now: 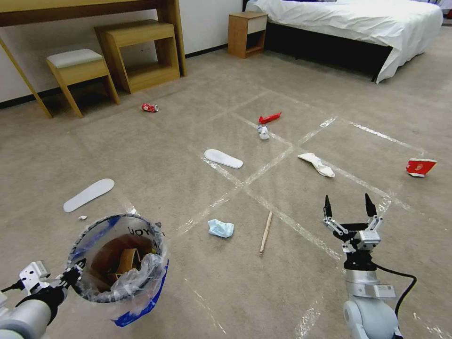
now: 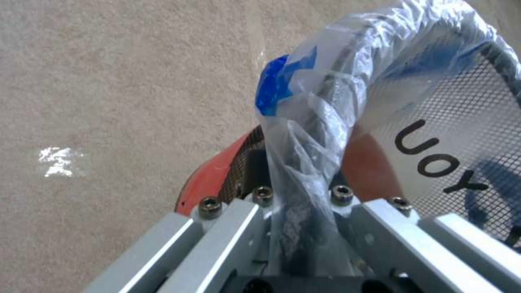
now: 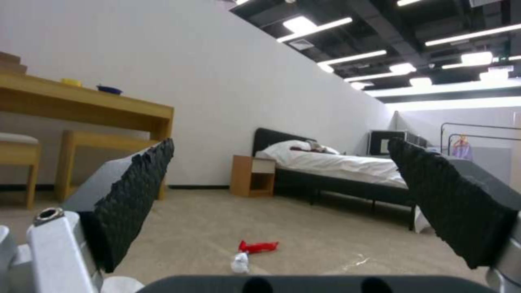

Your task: Pick up the trash bin and place the garbage on the floor into it.

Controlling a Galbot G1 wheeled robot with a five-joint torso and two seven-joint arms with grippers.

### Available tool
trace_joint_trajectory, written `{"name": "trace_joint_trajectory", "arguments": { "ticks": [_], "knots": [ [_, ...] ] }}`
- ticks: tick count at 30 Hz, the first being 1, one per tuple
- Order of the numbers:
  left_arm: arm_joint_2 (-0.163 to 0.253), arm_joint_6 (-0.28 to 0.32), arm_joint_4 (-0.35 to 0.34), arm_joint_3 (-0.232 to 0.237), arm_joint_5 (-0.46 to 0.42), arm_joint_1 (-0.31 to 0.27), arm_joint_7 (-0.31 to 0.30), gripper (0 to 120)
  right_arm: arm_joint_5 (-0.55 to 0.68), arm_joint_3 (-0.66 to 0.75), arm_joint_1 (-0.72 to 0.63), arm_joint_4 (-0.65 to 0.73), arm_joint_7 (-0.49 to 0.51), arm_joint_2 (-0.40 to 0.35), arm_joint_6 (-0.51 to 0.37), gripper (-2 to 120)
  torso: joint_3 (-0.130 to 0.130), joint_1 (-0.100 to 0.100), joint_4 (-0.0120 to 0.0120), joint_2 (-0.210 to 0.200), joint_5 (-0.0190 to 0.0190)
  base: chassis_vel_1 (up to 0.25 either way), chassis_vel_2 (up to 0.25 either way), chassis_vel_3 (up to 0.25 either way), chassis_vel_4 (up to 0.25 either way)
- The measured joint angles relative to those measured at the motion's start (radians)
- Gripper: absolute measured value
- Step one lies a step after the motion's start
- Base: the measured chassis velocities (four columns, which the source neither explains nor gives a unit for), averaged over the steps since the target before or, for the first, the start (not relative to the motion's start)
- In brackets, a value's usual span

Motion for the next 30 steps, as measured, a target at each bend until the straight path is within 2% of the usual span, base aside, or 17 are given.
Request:
{"name": "trace_joint_trajectory", "arguments": {
  "ticks": [11,30],
  "knots": [
    [-0.004,0.000,-0.001,-0.015,0.000,0.002,-0.005,0,-0.032,-0.030,-0.012,-0.016,-0.007,0.016,0.027,100,0.000,0.000,0.0000,0.000,-0.0001,-0.022,0.024,0.028,-0.020],
    [0.018,0.000,0.018,-0.030,0.005,-0.011,0.004,0,-0.033,-0.037,0.010,-0.037,-0.017,0.016,0.026,100,0.000,0.000,-0.0001,0.000,-0.0002,-0.141,0.135,0.144,-0.144]
  ]
}}
